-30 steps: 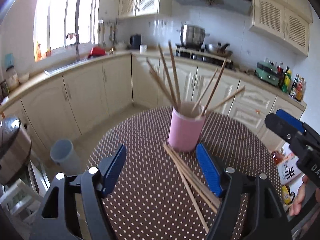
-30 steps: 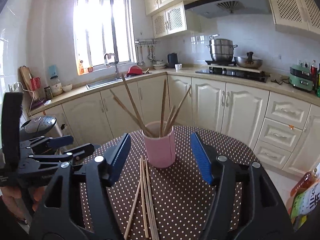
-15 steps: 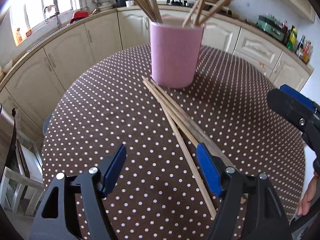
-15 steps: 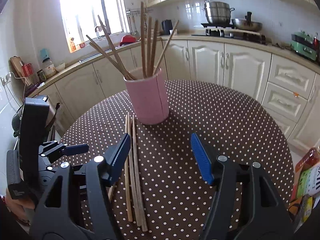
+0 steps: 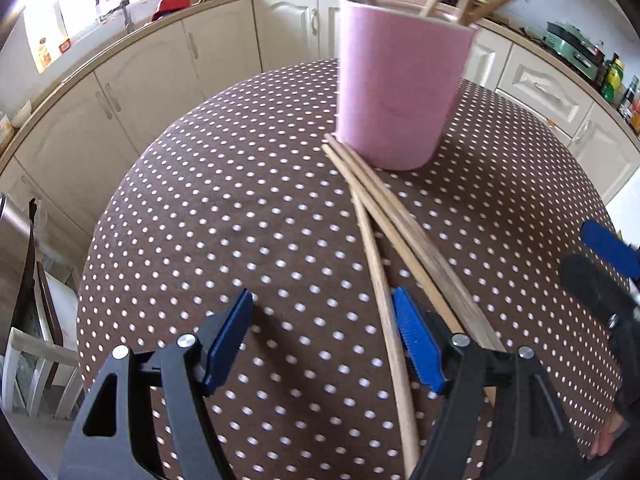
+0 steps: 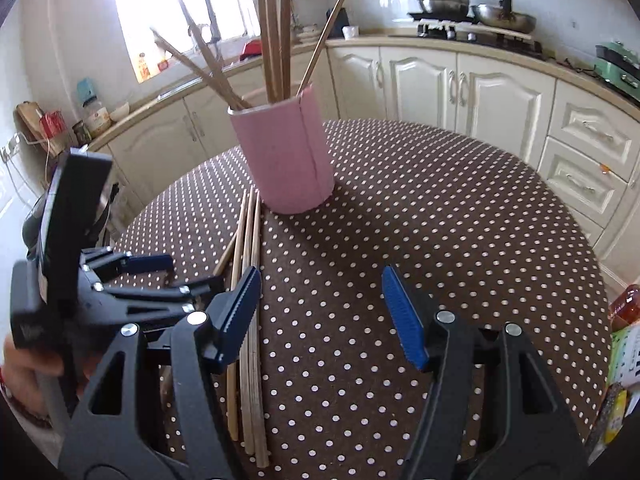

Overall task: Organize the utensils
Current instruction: 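Close the left gripper on a chopstick while the right gripper grasps another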

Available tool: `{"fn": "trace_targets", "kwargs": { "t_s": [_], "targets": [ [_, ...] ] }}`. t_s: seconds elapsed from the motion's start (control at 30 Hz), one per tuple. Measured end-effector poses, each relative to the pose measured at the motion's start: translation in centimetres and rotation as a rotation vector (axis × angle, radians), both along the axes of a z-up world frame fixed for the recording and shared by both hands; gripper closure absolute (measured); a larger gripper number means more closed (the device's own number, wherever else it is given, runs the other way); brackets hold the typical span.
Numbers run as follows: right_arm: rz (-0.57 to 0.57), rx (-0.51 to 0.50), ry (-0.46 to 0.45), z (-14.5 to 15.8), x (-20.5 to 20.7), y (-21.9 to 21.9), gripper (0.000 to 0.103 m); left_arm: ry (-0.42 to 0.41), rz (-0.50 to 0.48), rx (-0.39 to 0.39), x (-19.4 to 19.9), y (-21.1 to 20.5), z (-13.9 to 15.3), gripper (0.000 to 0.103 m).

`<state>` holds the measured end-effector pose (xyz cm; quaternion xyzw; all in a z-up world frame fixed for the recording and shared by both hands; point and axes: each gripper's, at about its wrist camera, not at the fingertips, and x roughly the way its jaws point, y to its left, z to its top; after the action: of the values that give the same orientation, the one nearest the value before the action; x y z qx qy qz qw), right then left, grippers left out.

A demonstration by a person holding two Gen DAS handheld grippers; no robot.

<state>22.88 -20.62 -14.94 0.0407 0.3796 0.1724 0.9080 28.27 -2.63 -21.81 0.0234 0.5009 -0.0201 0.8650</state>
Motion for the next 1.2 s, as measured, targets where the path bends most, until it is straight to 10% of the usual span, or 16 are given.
{"fn": "trace_targets", "kwargs": {
  "t_s": [0.17,0.53,1.2],
  "targets": [
    [0.047,-0.022,0.034,-0.8,1.7,1.8,0.040,0.006,0.025,-0.011,1.8,1.8,0.1,0.034],
    [0.127,-0.061,0.090,-1.9,5.4,5.9,0.057,-0.015,0.045,-0.021,3.0,4.9,0.5,0.087],
    [0.198,-0.290,0.147,-3.0,9.2,13.8,0.086,0.037,0.010,0.016,8.3,4.9,0.4,0.089]
  ]
}}
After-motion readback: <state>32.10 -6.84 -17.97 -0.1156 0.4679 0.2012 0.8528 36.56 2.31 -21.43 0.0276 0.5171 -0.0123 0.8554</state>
